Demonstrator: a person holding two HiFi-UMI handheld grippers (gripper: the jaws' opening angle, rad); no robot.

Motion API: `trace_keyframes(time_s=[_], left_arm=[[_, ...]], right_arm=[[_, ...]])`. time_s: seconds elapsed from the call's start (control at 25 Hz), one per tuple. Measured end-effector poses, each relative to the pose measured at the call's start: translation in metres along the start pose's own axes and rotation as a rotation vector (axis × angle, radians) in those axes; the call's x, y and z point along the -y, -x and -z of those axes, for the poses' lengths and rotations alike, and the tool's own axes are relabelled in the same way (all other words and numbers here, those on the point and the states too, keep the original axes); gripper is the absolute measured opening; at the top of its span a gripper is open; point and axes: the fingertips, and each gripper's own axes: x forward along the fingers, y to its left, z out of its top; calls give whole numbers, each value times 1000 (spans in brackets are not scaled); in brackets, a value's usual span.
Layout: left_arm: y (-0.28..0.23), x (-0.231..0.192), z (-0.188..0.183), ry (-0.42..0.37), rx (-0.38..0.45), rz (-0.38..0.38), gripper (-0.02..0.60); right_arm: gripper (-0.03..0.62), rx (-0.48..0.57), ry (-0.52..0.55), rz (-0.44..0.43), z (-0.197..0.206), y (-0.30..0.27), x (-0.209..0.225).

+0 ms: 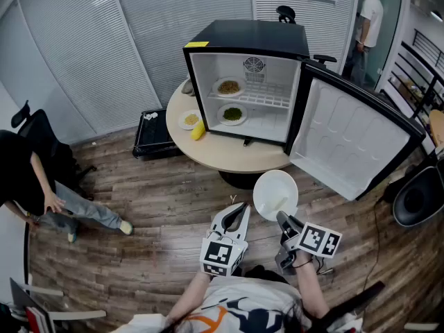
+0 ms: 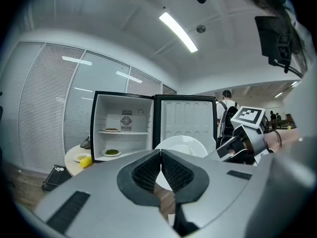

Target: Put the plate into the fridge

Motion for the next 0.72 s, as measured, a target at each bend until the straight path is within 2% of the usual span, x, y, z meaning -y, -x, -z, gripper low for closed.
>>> trace_keyframes(time_s=[0.72], left_arm=[[-6,-2,2,11,-3,-1,12]], right_arm=[[25,6,-41,-23,-3,-5,1]])
